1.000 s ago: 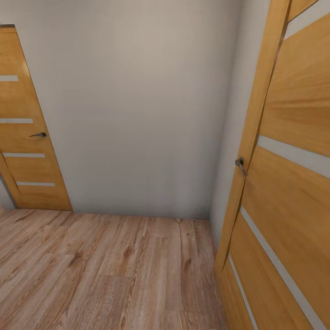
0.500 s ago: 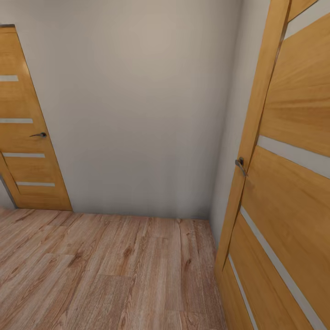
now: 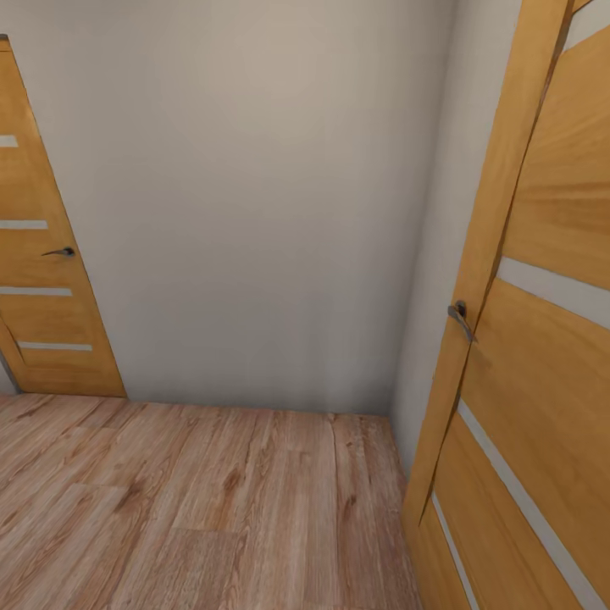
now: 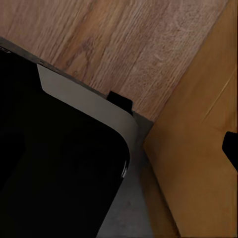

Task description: Move the two storage containers from the living room to the garage. In the garage, place one container on the floor and stack the other container on top of it (either order is fine).

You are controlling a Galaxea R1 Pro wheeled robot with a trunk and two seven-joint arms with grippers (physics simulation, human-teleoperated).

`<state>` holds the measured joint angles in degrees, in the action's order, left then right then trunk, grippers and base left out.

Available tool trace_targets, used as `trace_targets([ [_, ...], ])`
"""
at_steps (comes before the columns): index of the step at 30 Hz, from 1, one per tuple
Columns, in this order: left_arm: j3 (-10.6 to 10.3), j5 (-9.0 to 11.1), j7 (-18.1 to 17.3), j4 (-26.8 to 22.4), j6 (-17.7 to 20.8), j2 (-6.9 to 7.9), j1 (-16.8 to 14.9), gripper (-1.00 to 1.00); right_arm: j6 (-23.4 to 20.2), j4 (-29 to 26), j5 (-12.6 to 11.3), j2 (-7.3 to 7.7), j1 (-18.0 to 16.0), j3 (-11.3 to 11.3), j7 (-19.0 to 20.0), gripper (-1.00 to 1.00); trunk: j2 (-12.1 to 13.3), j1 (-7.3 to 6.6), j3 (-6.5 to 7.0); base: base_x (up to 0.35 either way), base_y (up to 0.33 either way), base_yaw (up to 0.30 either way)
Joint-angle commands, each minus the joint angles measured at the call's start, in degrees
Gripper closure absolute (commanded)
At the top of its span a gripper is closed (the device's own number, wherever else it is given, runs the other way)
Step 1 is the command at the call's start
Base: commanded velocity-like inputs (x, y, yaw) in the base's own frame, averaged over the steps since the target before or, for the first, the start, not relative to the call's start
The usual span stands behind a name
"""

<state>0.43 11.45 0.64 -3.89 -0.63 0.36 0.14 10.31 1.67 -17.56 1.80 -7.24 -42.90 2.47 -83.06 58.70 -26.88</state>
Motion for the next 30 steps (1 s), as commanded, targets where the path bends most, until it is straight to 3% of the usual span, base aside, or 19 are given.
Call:
trace_targets([
  [1, 0.01, 0.31, 0.07, -0.07, -0.07, 0.0, 0.02, -1.0, 0.34, 0.18, -0.6, -0.01, -0.06, -0.43, 0.26, -1.0, -0.02, 0.03, -0.05, 0.319, 0.0, 0.0],
  [30, -0.08, 0.33, 0.07, -0.07, -0.07, 0.06, 0.03, -1.0, 0.27, 0.18, -0.43, 0.2, -0.06, -0.54, 0.25, -1.0, -0.02, 0.03, -0.05, 0.321, 0.0, 0.0],
])
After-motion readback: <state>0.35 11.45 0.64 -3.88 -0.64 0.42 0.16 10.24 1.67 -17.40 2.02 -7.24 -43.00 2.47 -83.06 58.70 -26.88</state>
